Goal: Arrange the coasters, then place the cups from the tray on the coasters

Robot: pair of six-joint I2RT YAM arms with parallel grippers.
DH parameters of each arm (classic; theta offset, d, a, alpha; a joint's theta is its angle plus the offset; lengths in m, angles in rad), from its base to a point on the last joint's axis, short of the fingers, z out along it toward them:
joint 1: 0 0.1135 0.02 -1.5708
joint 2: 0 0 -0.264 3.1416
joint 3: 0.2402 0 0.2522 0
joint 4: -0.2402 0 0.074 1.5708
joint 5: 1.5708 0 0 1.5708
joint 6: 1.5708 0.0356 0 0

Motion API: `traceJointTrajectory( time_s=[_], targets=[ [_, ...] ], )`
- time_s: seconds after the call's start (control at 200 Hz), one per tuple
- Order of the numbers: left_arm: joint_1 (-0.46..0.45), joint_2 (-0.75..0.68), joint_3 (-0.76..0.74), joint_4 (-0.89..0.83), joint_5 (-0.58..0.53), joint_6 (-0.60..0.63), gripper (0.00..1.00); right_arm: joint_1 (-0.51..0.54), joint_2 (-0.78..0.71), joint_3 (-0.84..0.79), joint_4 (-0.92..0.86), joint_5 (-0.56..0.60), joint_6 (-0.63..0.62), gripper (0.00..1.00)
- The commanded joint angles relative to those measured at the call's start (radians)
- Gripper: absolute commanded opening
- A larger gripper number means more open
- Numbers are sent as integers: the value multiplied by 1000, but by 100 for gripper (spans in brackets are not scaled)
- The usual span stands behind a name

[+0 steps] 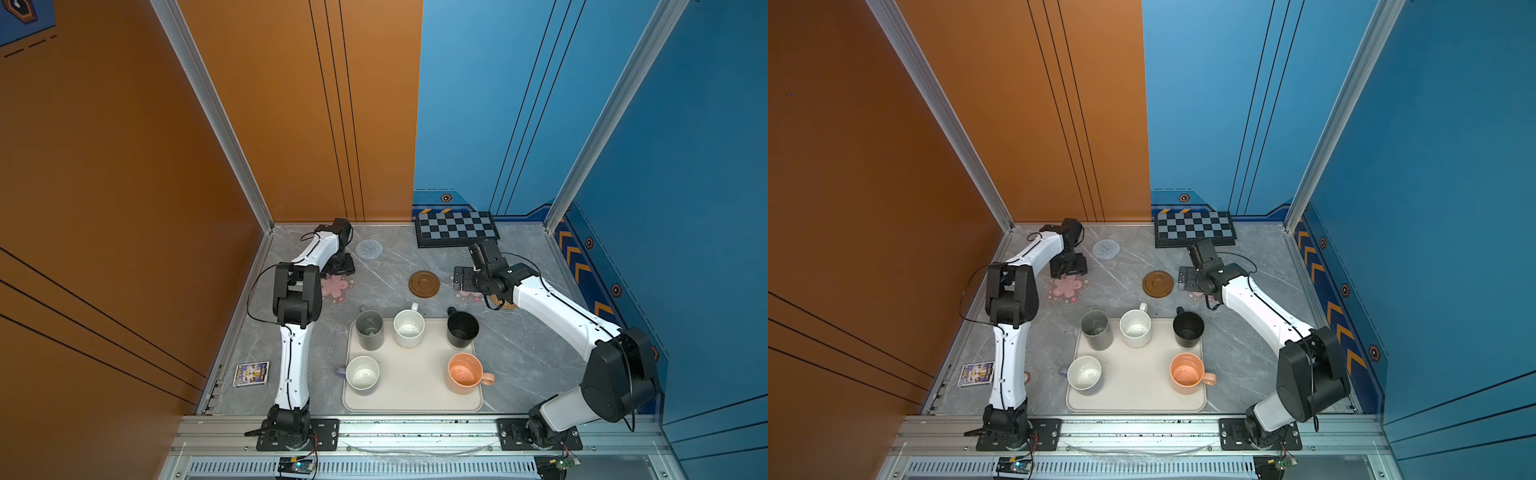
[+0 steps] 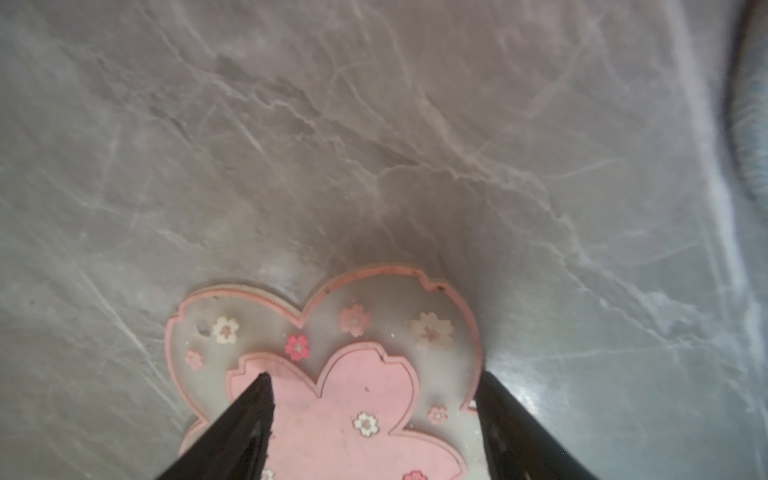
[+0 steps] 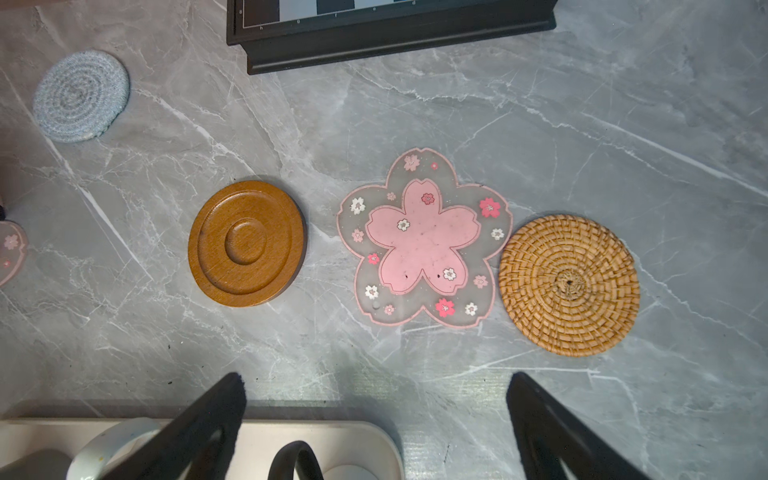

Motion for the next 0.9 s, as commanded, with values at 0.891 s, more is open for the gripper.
traceJointTrajectory(
  time_s=[0.891],
  targets=[
    [-96, -328, -449, 57, 105, 128, 79, 50, -59, 10, 10, 10, 36, 100]
  ],
)
